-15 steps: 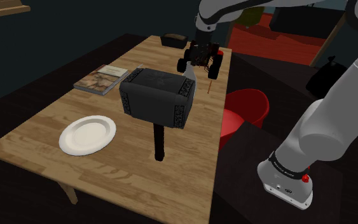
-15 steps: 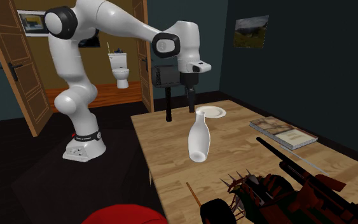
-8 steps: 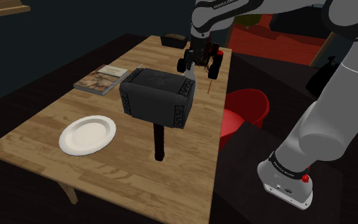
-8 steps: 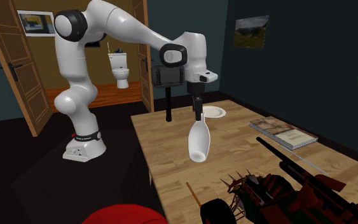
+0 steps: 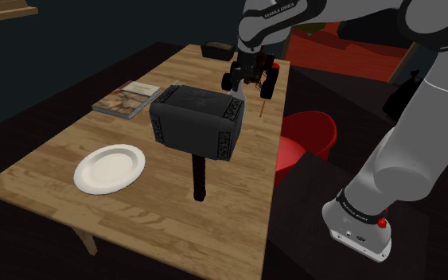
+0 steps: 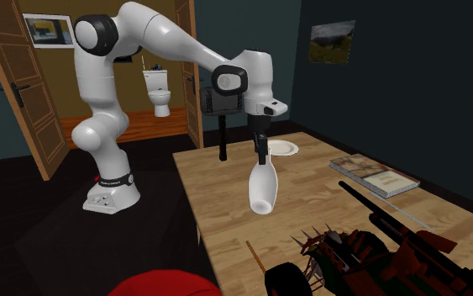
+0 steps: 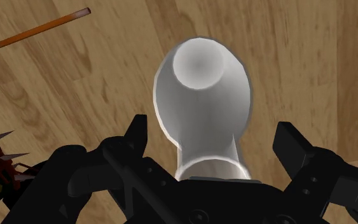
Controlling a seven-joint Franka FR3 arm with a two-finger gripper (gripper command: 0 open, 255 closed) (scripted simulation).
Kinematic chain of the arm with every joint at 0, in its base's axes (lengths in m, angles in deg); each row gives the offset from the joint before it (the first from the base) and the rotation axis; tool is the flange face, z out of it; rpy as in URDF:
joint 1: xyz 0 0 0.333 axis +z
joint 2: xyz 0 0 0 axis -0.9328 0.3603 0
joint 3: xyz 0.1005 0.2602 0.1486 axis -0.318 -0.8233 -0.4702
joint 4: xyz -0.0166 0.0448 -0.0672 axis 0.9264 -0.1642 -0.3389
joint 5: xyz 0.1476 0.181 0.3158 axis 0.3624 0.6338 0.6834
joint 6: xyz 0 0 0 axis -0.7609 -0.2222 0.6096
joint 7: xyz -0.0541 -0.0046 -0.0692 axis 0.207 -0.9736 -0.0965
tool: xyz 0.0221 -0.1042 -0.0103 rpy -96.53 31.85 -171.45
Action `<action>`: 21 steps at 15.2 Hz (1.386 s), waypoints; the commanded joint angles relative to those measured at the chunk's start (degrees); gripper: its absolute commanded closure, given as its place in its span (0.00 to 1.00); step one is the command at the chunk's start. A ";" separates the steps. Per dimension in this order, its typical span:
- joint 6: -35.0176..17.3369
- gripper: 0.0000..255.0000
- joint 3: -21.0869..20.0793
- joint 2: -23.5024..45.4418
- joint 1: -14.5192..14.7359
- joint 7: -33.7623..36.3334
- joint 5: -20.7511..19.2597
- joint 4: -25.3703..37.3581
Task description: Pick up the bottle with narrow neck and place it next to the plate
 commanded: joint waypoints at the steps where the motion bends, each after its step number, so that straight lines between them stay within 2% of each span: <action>1: -0.02 0.00 0.00 0.00 0.00 0.01 0.00 -0.02; 2: -0.01 0.00 0.00 0.00 0.00 0.00 0.00 -0.01; 3: -0.01 1.00 0.00 0.00 0.00 0.00 0.00 -0.01; 12: -0.02 1.00 0.00 0.00 0.00 0.01 0.00 -0.02; 21: 6.52 1.00 0.05 -2.06 0.07 0.52 -0.62 4.51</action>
